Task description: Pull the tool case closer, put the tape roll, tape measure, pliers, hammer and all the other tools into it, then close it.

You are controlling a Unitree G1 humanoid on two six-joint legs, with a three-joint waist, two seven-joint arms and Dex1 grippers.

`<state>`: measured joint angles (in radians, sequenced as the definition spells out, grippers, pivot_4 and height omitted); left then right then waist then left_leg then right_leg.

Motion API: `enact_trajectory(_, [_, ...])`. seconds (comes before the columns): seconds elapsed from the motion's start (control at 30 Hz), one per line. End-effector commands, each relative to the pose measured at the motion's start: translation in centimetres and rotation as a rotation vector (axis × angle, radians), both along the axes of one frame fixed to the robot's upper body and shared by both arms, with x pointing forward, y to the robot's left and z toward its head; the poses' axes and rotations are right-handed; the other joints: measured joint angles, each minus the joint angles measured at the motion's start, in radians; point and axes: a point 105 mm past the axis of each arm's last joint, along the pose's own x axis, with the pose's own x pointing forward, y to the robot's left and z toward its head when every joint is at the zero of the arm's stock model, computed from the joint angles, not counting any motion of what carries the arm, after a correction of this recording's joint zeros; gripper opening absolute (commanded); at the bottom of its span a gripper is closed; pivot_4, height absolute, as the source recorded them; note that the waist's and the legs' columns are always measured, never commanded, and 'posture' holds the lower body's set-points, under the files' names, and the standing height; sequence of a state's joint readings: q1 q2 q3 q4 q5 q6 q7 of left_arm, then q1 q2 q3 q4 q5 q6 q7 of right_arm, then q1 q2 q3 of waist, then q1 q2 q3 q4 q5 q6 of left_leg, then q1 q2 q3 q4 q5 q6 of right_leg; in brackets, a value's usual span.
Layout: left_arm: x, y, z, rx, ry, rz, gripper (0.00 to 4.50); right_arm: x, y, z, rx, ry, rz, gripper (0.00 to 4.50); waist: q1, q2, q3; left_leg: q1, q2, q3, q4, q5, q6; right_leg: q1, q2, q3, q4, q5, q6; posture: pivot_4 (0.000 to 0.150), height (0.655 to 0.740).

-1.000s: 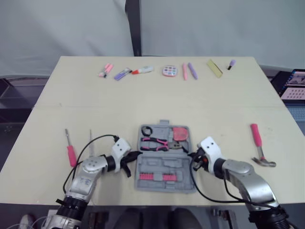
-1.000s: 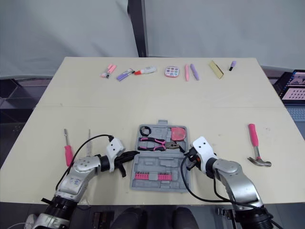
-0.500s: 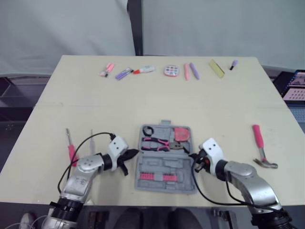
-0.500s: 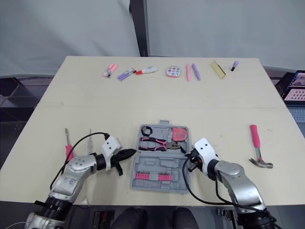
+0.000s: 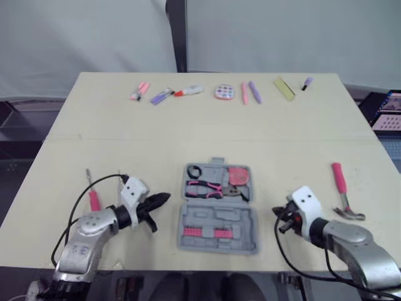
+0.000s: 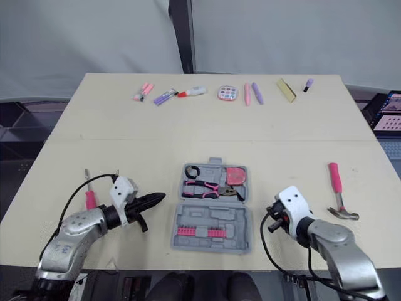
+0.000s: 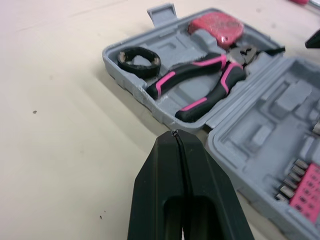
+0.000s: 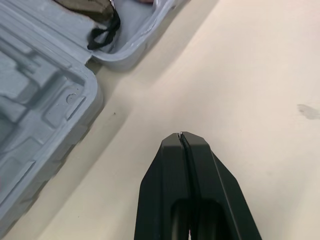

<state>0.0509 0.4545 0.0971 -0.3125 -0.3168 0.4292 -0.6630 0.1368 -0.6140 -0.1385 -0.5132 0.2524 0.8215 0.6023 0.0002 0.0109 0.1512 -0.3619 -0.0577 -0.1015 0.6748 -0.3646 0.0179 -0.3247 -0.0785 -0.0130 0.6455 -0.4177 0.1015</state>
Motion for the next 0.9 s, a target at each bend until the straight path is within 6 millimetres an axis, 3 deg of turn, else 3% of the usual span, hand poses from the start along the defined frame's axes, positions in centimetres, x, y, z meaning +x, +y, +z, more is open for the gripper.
enact_trajectory(0.03, [-1.1, 1.1, 1.7, -0.046, -0.064, 0.09, 0.0, -1.1, 0.7, 1.7, 0.033, -0.048, 0.052, 0.05, 0.001, 0.0, 0.0, 0.0, 0.0, 0.0, 0.0, 0.0, 0.0, 0.0, 0.0, 0.0, -0.001, 0.0, 0.0, 0.15, 0.7134])
enact_trajectory(0.23, [-2.5, 2.5, 2.2, -0.072, -0.109, 0.251, 0.0, -2.2, 0.8, 2.0, 0.067, -0.069, 0.062, 0.05, 0.008, 0.0, 0.001, -0.001, 0.0, 0.001, 0.001, 0.0, 0.0, 0.002, 0.0, 0.001, -0.004, 0.0, 0.0, 0.15, 0.7134])
enact_trajectory(0.47, [-5.3, 1.6, 1.6, -0.075, -0.07, 0.269, 0.0, -3.5, 0.9, 1.9, 0.114, -0.061, 0.05, 0.05, 0.021, 0.0, 0.001, -0.004, 0.0, 0.001, 0.002, 0.0, 0.0, 0.001, 0.0, 0.0, -0.009, 0.0, 0.0, 0.15, 0.7134])
enact_trajectory(0.9, [-6.4, 2.4, -0.8, -0.08, -0.035, 0.302, 0.0, -5.2, 0.5, 0.6, 0.141, -0.025, 0.012, 0.05, 0.023, 0.0, 0.001, -0.005, 0.0, 0.001, 0.003, 0.0, 0.0, 0.001, 0.0, 0.0, -0.011, 0.0, 0.0, 0.15, 0.7134])
